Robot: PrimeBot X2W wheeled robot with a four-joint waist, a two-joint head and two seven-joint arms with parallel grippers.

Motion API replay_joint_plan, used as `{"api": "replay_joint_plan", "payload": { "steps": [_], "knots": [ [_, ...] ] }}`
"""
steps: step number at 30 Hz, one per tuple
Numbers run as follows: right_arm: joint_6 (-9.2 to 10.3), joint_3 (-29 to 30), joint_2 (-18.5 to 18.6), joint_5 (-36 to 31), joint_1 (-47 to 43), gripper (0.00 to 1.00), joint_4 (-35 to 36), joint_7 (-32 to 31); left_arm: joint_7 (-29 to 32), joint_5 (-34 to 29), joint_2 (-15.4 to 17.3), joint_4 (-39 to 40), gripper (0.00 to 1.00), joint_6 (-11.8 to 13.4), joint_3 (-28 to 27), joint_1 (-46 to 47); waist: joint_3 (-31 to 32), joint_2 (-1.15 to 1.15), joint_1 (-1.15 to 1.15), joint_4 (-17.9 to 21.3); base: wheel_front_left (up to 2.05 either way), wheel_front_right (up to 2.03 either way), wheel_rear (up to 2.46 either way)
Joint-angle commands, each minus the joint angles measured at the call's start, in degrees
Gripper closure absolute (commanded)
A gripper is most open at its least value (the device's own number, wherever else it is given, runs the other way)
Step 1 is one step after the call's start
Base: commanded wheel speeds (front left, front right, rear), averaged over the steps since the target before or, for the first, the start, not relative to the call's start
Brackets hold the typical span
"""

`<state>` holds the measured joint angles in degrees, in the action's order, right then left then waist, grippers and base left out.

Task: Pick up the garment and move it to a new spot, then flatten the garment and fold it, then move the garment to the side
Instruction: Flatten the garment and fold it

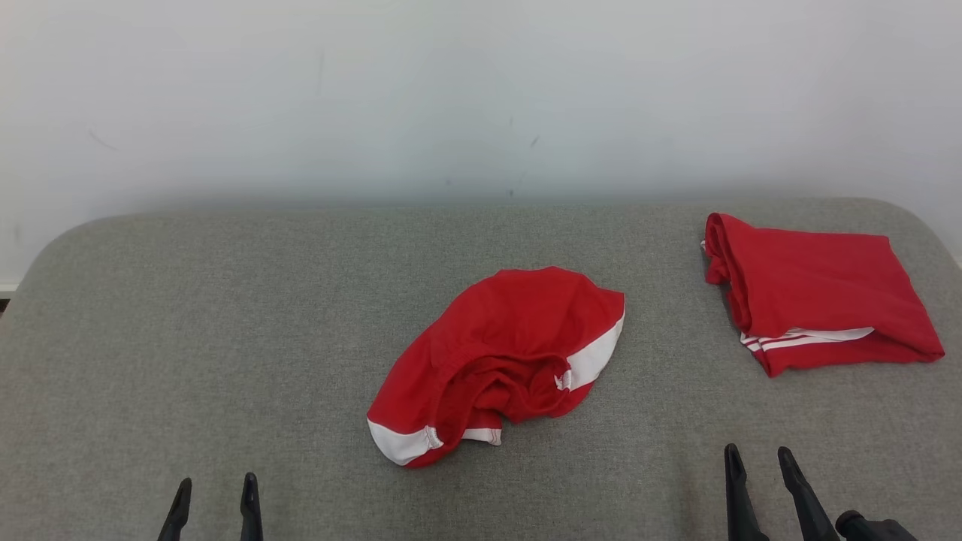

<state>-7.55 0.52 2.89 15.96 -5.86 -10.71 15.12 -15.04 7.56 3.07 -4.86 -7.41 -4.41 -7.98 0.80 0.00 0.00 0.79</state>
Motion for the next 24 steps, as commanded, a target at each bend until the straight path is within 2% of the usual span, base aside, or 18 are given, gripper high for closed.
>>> {"api": "replay_joint_plan", "payload": {
  "steps": [1, 24],
  "knots": [
    [0.10, 0.12, -0.02, -0.45, -0.15, 0.00, -0.03, 0.06, -0.14, 0.30, -0.14, -0.07, 0.00, -0.05, -0.12, -0.11, 0.06, 0.00, 0.00, 0.00, 0.00, 0.00, 0.00],
    [0.10, 0.07, -0.01, -0.25, -0.47, 0.00, -0.27, 0.06, -0.14, -0.13, -0.21, -0.60, 0.00, -0.01, -0.61, -0.39, -0.04, 0.00, 0.00, -0.12, 0.00, 0.00, 0.00]
  ]
}}
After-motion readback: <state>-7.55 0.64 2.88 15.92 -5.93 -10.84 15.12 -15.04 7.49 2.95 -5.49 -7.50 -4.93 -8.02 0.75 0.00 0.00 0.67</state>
